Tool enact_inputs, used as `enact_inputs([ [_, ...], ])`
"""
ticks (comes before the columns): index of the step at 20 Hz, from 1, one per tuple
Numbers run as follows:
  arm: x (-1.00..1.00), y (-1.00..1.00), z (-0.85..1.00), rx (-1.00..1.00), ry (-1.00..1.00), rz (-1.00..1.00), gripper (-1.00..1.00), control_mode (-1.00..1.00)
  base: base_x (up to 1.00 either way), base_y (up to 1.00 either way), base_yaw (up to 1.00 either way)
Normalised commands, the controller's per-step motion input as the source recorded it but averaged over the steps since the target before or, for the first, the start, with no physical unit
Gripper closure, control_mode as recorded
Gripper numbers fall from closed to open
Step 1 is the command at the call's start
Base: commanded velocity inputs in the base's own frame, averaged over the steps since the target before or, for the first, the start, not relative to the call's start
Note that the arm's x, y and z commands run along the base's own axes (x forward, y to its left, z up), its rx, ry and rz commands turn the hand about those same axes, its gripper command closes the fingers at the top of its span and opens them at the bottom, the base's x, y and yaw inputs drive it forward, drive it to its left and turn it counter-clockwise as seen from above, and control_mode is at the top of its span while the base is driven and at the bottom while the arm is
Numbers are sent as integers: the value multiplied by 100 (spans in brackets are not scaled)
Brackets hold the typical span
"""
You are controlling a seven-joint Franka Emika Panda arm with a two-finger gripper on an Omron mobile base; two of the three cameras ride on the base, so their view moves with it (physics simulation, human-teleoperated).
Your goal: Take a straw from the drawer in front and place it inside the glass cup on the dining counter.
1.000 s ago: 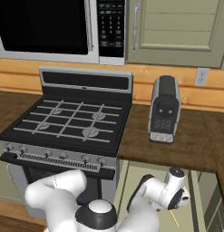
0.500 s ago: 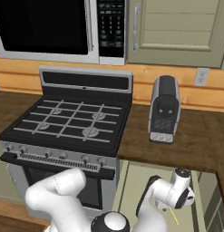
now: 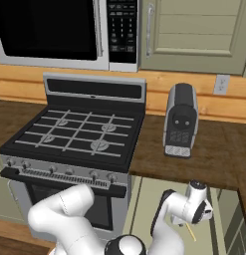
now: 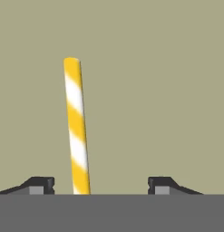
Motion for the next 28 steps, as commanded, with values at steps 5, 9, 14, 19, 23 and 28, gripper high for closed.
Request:
enact_inputs([
  [5, -67, 0, -74, -2, -9, 0, 100, -100, 0, 0, 0],
  [9, -63, 0, -62, 0, -9, 0, 100, -100, 0, 0, 0],
  [14, -47, 0, -50, 0, -3, 0, 100, -100, 0, 0, 0],
  [19, -37, 0, -37, -1, 0, 0, 100, -100, 0, 0, 0],
  [23, -26, 2, -2, -2, 0, 1, 100, -100, 0, 0, 0],
  [28, -31, 5, 0, 0, 0, 3, 100, -100, 0, 0, 0],
])
